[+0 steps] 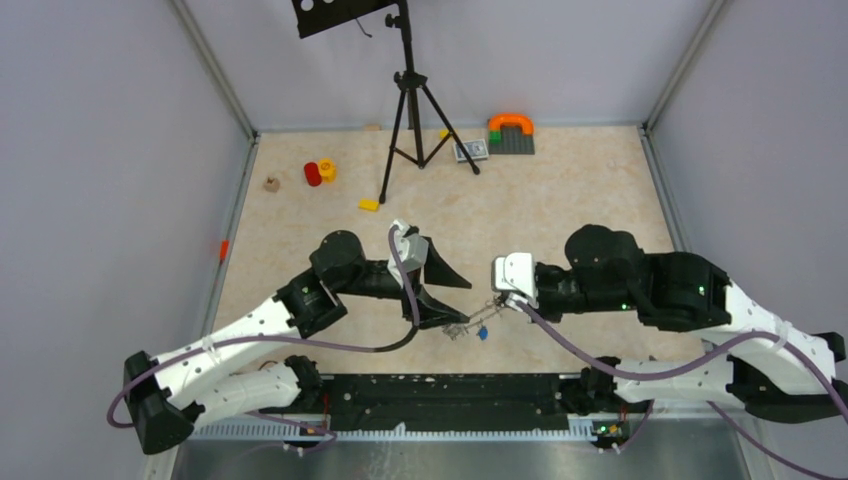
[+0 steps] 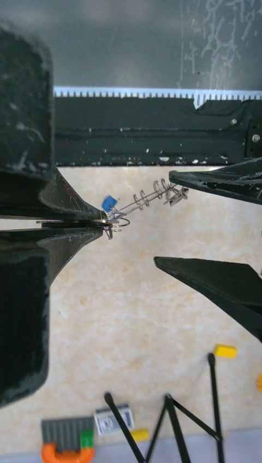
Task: Remove the keys from the keyring
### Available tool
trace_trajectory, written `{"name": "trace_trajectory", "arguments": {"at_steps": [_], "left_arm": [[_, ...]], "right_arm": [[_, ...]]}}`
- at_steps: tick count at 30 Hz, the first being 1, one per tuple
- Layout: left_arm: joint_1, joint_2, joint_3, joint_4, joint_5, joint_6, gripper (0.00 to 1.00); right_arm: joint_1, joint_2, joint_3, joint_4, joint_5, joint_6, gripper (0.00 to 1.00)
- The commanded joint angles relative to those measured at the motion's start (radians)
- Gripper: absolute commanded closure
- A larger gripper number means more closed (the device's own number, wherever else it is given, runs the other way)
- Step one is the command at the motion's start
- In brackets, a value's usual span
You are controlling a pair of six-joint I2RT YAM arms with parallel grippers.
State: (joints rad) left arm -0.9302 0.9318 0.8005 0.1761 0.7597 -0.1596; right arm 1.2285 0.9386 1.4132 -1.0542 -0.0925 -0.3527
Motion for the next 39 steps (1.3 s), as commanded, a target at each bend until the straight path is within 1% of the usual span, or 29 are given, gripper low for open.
{"name": "trace_trajectory", "arguments": {"at_steps": [1,7,12,17,21,25,28,35,39], "left_arm": [[-0.001,0.012,0.043,0.090,0.051,-0.037,0.36],[-0.002,0.014,0.044,0.107,0.007,-0.055,0.35],[-0.005,0.025,0.050,0.120,-0.024,-0.081,0.35],[-0.011,0.042,0.060,0.119,-0.029,-0.102,0.36],[-0.015,0.052,0.064,0.100,-0.062,-0.104,0.38],[-0.017,0.064,0.076,0.083,-0.089,-0.103,0.41],[-0.019,0.071,0.086,0.067,-0.104,-0.098,0.46],[-0.019,0.087,0.102,0.034,-0.103,-0.088,0.64],[-0.019,0.090,0.110,0.005,-0.102,-0.078,0.67]], "right_arm": [[0.000,-0.025,0.007,0.098,-0.015,-0.207,1.00],[0.000,0.002,0.027,0.110,0.002,-0.241,1.00],[0.000,0.019,0.016,0.138,0.005,-0.220,1.00],[0.000,0.029,0.001,0.163,0.023,-0.200,1.00],[0.001,0.038,0.006,0.174,0.025,-0.188,1.00],[0.000,0.045,0.006,0.178,0.022,-0.181,1.00],[0.001,0.047,0.006,0.180,0.015,-0.177,1.00],[0.001,0.046,0.006,0.183,0.017,-0.170,1.00],[0.001,0.040,0.007,0.184,0.026,-0.167,1.00]]}}
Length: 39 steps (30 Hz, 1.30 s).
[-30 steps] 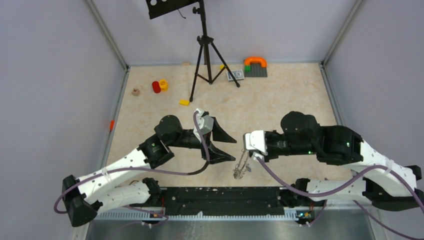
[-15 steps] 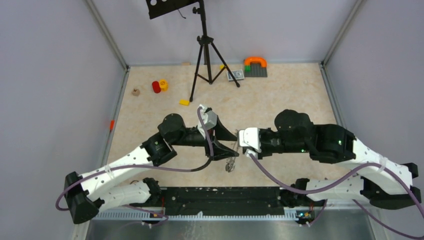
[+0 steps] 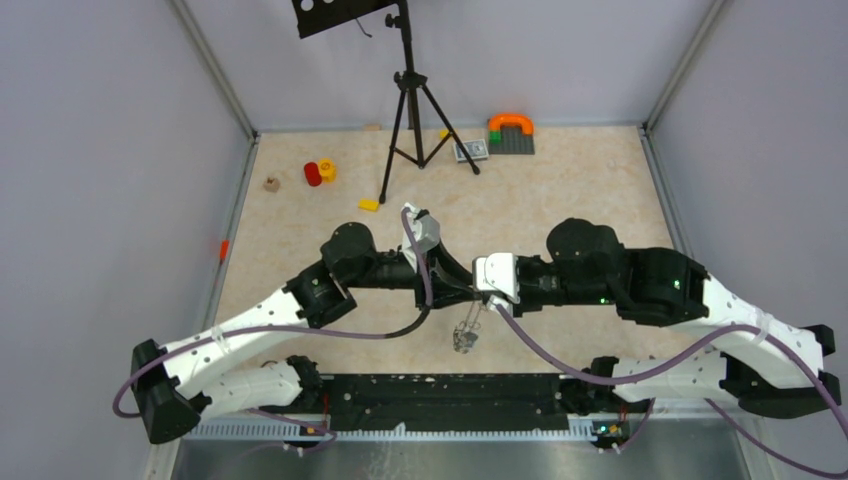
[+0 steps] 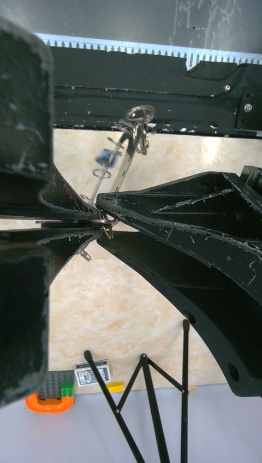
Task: Remove the keys from the keyring
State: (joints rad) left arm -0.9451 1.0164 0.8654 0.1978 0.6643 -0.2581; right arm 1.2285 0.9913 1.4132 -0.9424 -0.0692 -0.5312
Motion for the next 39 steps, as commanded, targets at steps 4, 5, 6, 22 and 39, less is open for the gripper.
{"name": "trace_trajectory", "arguments": {"at_steps": [4,5,6,22,39], "left_arm": [[-0.004,-0.002,0.051,-0.049,-0.010,0.036,0.70],[-0.004,-0.005,0.051,-0.056,-0.013,0.039,0.72],[-0.004,-0.007,0.050,-0.063,-0.016,0.042,0.73],[-0.004,-0.025,0.056,-0.121,-0.058,0.059,1.00],[-0.004,-0.074,0.046,-0.153,-0.135,0.090,1.00]], "right_arm": [[0.001,-0.017,0.013,0.065,0.015,0.013,1.00],[0.000,-0.019,0.013,0.062,0.016,0.014,1.00],[0.001,-0.020,0.014,0.061,0.019,0.016,1.00],[0.000,-0.048,0.010,0.037,0.043,0.032,1.00],[0.001,-0.114,-0.050,0.020,0.057,0.092,1.00]]}}
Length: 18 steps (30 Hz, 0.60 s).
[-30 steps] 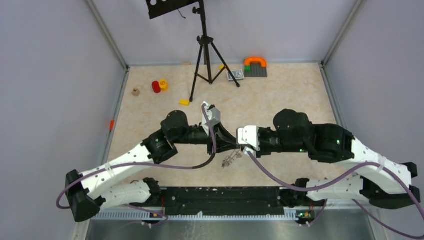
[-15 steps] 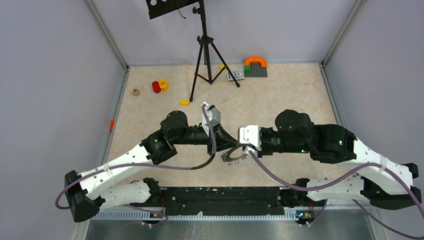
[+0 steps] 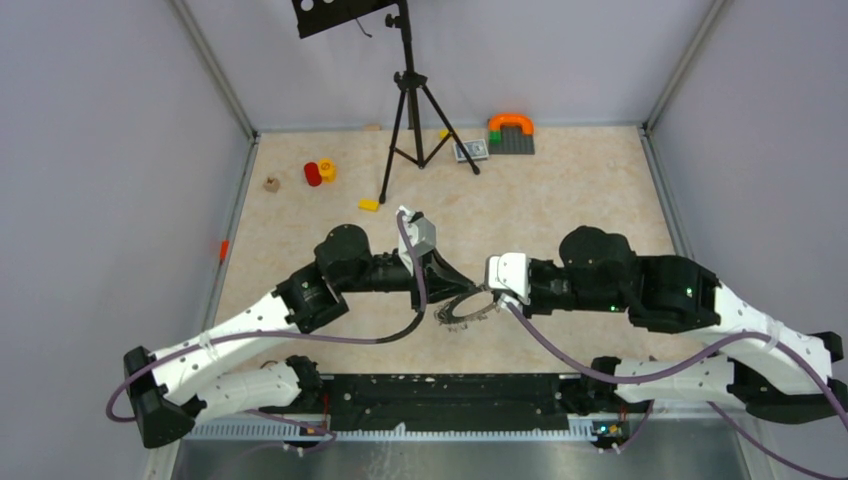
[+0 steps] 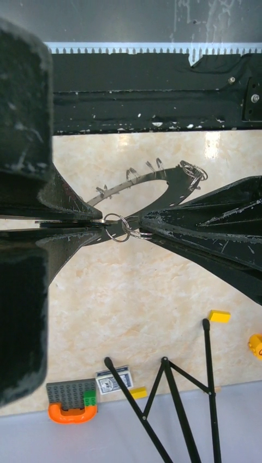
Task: Remove the keys from the keyring
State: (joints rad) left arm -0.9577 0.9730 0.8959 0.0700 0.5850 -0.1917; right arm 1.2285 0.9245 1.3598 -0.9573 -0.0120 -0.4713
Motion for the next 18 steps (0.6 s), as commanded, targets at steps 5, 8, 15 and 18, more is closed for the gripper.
{"name": "trace_trajectory", "arguments": {"at_steps": [5,8,15,18], "left_arm": [[0.008,-0.046,-0.002,0.007,-0.062,0.028,1.00],[0.008,-0.058,-0.016,0.032,-0.050,0.038,1.00],[0.008,-0.060,-0.018,0.044,0.000,0.058,1.00],[0.008,-0.060,-0.018,0.045,0.017,0.061,1.00]], "right_arm": [[0.001,-0.064,-0.038,0.072,-0.003,0.053,1.00],[0.001,-0.076,-0.072,0.125,0.004,0.071,1.00],[0.000,-0.067,-0.107,0.194,0.046,0.115,1.00],[0.000,-0.051,-0.102,0.197,0.062,0.117,1.00]]}}
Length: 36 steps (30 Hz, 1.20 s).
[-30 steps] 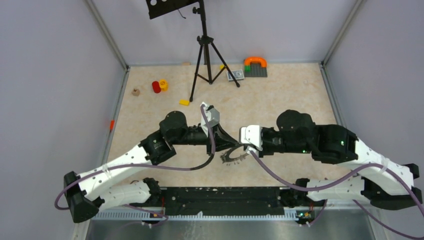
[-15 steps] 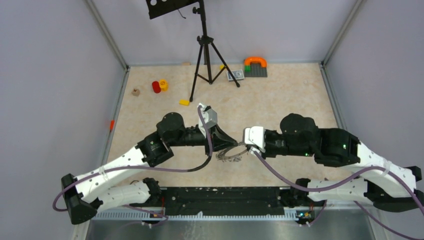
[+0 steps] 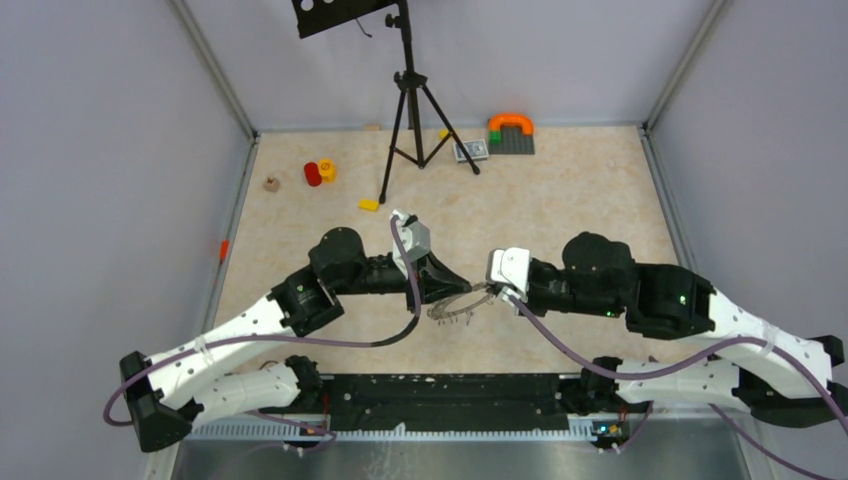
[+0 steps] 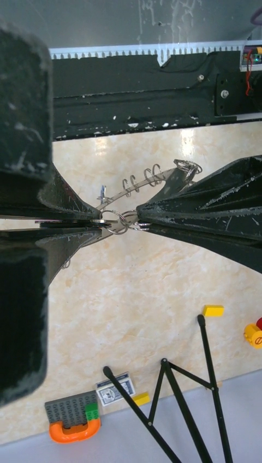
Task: Remove the keys from the keyring
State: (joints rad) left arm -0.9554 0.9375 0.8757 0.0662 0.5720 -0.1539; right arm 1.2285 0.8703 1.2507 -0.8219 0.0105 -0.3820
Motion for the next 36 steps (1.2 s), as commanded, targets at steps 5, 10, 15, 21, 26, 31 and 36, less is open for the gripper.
{"name": "trace_trajectory", "arguments": {"at_steps": [5,10,15,21,26,31,36], "left_arm": [[0.006,-0.026,0.003,0.052,0.036,0.024,1.00],[0.006,-0.027,0.003,0.052,0.045,0.028,1.00],[0.006,-0.033,-0.002,0.047,0.009,0.026,1.00],[0.006,-0.048,-0.015,0.058,-0.040,0.017,1.00],[0.005,-0.052,-0.023,0.086,-0.058,0.004,1.00],[0.006,-0.055,-0.021,0.095,-0.067,0.001,1.00],[0.006,-0.056,-0.021,0.097,-0.064,0.001,1.00]], "right_arm": [[0.001,0.023,0.004,0.055,0.062,0.030,1.00],[0.002,0.029,0.001,0.062,0.071,0.034,1.00],[0.001,0.028,0.010,0.051,0.061,0.039,1.00],[0.000,0.010,-0.005,0.045,0.016,0.054,1.00],[0.001,0.009,-0.049,0.076,-0.006,0.080,1.00],[0.000,0.007,-0.096,0.112,-0.006,0.119,1.00],[0.001,0.008,-0.137,0.141,0.011,0.149,1.00]]}}
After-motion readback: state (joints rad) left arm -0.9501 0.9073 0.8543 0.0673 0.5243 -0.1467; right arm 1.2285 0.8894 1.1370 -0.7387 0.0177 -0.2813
